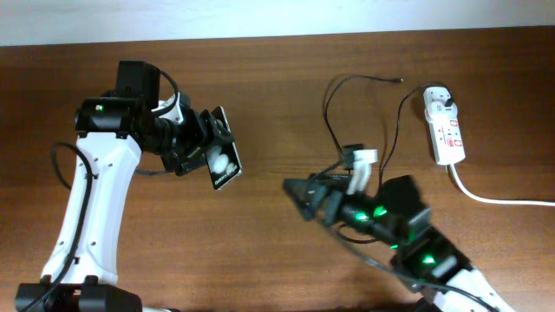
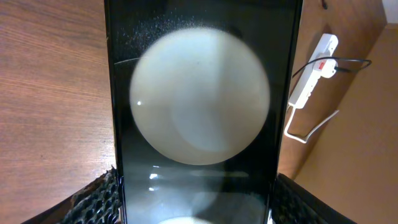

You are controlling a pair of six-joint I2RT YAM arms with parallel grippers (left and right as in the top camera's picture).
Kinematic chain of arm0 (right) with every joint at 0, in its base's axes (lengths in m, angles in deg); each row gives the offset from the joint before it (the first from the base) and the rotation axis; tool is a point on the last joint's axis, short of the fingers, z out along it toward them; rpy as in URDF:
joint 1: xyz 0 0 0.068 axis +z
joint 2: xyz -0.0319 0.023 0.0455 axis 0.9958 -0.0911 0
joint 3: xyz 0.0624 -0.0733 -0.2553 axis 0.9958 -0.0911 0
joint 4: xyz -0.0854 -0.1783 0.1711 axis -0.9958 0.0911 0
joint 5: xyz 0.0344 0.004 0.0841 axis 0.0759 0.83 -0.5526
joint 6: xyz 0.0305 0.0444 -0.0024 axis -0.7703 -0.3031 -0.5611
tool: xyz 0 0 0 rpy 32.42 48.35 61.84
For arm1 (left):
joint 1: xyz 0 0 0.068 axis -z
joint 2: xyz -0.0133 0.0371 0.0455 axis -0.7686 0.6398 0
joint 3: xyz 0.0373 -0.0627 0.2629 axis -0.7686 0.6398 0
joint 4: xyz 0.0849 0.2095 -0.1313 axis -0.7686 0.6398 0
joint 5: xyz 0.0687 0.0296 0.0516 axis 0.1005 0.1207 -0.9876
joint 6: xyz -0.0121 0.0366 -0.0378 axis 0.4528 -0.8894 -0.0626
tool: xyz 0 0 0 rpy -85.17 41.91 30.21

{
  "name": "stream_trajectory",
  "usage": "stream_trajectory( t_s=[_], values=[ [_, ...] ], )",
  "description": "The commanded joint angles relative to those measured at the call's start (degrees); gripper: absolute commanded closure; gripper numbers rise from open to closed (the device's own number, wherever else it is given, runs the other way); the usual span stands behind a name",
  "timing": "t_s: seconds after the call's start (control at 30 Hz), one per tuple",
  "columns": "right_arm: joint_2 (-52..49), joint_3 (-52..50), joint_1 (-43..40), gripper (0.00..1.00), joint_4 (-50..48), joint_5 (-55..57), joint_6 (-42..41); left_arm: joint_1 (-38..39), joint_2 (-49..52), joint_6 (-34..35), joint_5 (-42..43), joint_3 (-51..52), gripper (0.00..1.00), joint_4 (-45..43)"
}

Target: Plug charger to phone and switch on socket

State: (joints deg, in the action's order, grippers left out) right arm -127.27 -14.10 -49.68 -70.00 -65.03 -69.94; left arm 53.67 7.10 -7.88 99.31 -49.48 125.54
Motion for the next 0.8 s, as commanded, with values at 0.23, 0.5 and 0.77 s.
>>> stream_trajectory(
  t_s=[0.23, 0.5, 0.77],
  values=[
    [-28.3, 2.5, 21.6, 0.10, -38.0, 29.2, -0.1, -0.2, -1.1, 1.0, 1.5, -0.8, 0.41, -0.2],
    [-37.8, 17.9, 21.9, 0.30, -27.9, 33.9, -0.1, -0.2, -1.1, 0.9, 1.3, -0.8, 0.41, -0.2],
    [-39.6, 18.6, 22.1, 0.54, -27.2, 34.3, -4.5, -0.2, -1.1, 0.9, 1.3, -0.8, 0.41, -0.2]
  ],
)
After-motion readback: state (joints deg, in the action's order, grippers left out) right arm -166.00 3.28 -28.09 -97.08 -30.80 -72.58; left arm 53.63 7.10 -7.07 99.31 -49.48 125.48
